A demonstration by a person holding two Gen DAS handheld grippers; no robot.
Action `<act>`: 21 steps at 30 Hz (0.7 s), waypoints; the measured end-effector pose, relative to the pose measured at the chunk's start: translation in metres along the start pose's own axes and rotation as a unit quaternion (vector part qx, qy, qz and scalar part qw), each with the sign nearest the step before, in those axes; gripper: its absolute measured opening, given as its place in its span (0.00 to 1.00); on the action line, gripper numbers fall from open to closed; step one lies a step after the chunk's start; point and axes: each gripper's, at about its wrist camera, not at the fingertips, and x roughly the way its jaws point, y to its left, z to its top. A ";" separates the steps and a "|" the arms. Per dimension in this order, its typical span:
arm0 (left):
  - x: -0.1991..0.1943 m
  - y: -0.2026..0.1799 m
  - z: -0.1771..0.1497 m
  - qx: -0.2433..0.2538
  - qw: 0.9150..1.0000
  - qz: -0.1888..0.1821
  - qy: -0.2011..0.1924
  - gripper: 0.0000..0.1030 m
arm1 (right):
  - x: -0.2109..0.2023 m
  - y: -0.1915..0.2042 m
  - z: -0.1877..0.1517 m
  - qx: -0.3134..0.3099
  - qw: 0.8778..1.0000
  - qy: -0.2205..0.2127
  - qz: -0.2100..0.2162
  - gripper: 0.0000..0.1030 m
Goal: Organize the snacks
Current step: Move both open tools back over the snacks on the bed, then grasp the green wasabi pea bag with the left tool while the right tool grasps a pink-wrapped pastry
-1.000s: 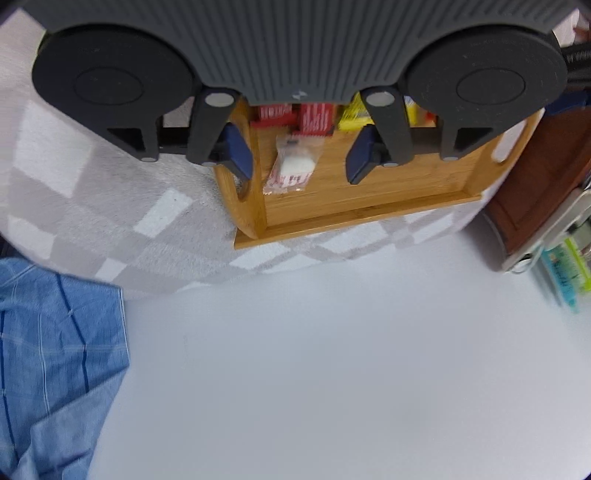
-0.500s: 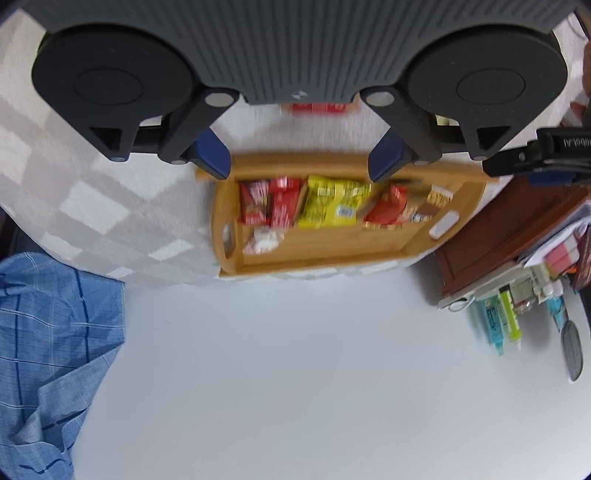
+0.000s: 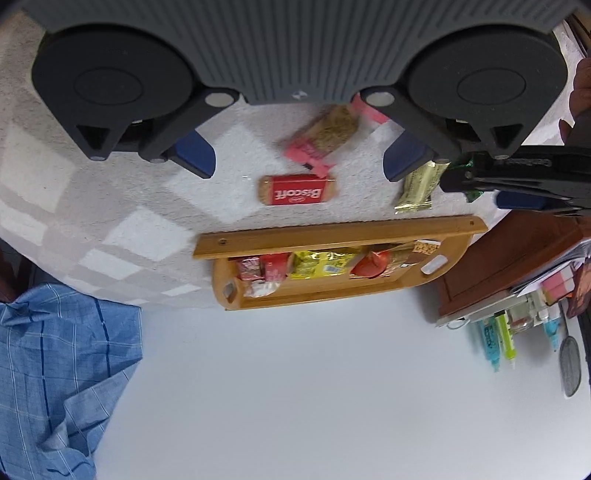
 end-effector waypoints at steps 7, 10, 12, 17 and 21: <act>0.004 0.005 -0.007 -0.016 0.999 0.019 0.030 0.50 | 0.007 0.008 -0.005 0.002 1.000 0.018 0.011 0.93; 0.004 0.009 -0.011 -0.037 0.998 0.018 0.038 0.46 | 0.010 0.009 -0.007 0.005 0.999 0.030 0.015 0.87; 0.004 0.012 -0.013 -0.051 0.998 0.015 0.044 0.43 | 0.012 0.011 -0.009 0.003 0.999 0.038 0.020 0.83; 0.003 0.012 -0.015 -0.065 0.997 0.019 0.045 0.42 | 0.017 0.018 -0.012 -0.004 0.998 0.052 0.025 0.74; 0.005 0.011 -0.015 -0.070 0.996 0.022 0.045 0.42 | 0.018 0.020 -0.012 -0.007 0.998 0.052 0.024 0.73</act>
